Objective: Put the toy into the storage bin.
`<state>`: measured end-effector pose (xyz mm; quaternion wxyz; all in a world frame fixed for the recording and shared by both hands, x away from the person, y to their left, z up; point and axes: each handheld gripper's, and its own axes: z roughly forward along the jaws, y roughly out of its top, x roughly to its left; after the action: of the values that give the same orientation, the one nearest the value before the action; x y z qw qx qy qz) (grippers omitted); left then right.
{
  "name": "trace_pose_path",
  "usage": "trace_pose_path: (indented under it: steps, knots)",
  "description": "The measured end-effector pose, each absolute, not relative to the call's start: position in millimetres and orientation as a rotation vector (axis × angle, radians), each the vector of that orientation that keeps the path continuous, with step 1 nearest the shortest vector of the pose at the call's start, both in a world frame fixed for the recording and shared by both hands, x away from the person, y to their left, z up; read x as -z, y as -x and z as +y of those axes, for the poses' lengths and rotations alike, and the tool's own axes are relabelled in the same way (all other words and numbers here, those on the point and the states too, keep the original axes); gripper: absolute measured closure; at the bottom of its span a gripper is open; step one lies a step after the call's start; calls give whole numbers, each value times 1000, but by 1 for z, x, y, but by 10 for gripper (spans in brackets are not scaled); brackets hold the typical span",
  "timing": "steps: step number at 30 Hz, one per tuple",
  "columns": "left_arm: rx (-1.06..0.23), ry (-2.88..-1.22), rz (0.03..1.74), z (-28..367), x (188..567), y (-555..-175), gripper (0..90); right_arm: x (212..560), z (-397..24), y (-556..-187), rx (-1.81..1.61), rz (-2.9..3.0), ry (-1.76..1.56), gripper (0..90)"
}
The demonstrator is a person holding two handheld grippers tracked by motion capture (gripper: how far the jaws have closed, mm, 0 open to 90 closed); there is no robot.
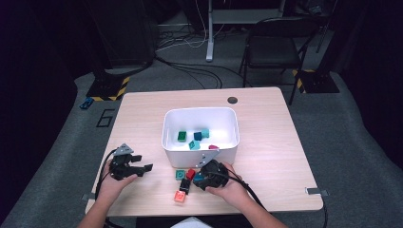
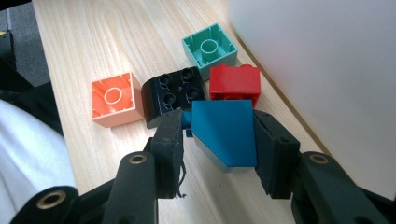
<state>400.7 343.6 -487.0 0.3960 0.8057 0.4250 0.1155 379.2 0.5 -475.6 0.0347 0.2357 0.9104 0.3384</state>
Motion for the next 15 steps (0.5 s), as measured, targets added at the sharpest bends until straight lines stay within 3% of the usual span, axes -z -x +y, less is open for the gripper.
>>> trace_pose_path:
  steps: [15]
  knots:
    - [-291,-2049,1072,343,487,-401,277,433,-12,-374,-1082,2836,-685,564]
